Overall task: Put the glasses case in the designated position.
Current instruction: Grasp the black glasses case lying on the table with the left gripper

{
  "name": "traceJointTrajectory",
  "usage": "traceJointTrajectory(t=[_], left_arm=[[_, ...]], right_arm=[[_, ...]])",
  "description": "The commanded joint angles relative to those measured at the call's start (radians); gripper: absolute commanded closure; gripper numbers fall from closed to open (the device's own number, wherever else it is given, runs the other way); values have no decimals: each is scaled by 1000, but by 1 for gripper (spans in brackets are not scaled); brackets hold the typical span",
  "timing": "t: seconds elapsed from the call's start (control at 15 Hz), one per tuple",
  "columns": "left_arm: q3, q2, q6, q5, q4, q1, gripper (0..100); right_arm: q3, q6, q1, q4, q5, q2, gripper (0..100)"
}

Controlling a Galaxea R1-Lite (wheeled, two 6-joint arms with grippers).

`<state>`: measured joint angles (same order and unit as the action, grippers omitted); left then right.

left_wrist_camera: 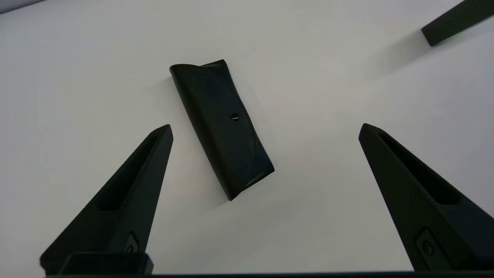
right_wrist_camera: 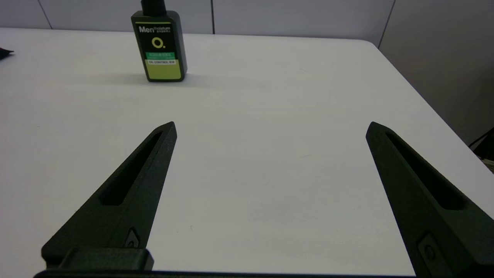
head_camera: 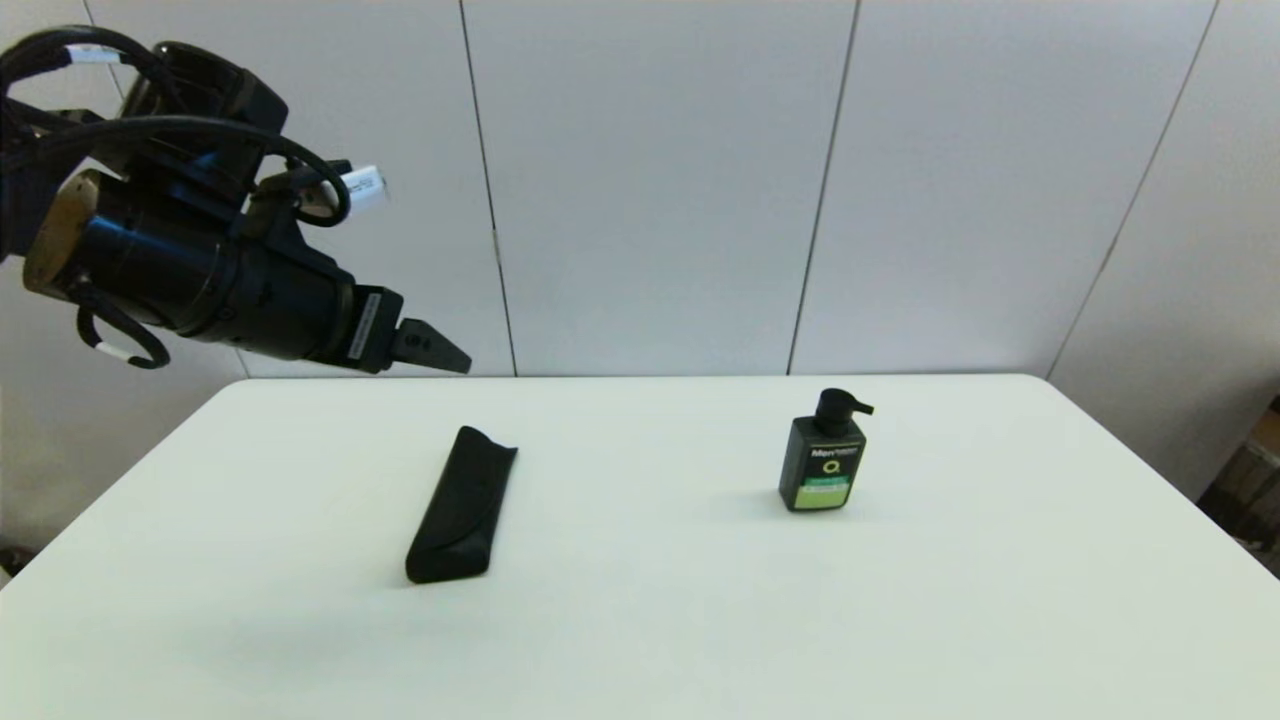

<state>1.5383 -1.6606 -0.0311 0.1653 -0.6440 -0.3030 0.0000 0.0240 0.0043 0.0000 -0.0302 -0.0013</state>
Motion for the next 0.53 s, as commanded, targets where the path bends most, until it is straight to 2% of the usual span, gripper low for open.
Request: traceJointTrajectory(t=[0.07,0.53], left_arm=[[-4,-54,0,0,-13,-16,0],[0,-139,10,-3,-71,-16,0]], right_arm=[[0,1,0,0,0,1,0],[0,1,0,0,0,1,0]])
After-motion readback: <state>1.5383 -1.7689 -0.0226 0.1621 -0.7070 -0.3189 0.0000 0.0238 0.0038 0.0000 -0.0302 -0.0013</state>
